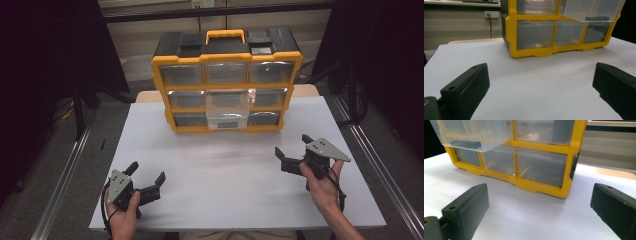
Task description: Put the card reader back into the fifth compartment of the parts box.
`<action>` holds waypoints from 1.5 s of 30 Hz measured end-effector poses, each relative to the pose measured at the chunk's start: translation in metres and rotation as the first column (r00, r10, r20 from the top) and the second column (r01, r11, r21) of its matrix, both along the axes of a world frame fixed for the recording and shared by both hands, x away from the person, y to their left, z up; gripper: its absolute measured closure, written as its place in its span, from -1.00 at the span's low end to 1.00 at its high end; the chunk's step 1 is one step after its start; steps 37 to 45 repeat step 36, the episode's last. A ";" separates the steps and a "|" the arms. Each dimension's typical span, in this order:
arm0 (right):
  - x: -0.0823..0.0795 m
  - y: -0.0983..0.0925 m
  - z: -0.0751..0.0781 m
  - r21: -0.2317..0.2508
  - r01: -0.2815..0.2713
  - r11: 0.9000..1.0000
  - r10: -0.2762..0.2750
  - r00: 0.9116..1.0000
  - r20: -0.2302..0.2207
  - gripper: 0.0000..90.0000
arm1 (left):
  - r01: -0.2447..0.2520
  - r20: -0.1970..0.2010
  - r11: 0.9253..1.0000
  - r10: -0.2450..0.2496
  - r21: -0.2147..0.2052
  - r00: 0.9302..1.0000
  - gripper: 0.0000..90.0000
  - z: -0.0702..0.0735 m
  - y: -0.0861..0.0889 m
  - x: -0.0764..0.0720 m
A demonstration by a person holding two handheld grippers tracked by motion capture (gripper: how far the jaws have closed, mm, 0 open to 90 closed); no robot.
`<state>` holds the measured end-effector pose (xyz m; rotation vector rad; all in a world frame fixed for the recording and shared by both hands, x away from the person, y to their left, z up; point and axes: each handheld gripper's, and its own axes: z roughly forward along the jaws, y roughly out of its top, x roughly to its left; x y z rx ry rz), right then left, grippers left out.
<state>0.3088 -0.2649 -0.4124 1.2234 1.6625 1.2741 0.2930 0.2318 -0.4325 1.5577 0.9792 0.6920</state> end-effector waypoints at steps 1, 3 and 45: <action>-0.002 -0.001 -0.001 0.003 0.002 1.000 -0.002 1.000 -0.004 -0.96 | 0.001 0.000 1.000 -0.001 0.002 1.000 -0.97 0.000 0.000 0.000; -0.007 -0.004 -0.005 0.007 0.006 1.000 -0.006 1.000 -0.004 -0.96 | 0.002 -0.001 1.000 -0.002 0.000 1.000 -0.98 0.000 0.000 0.000; -0.046 -0.023 -0.030 0.041 0.042 0.998 -0.041 0.999 -0.033 -0.97 | 0.006 -0.007 1.000 -0.006 -0.012 1.000 -0.98 0.000 0.000 0.001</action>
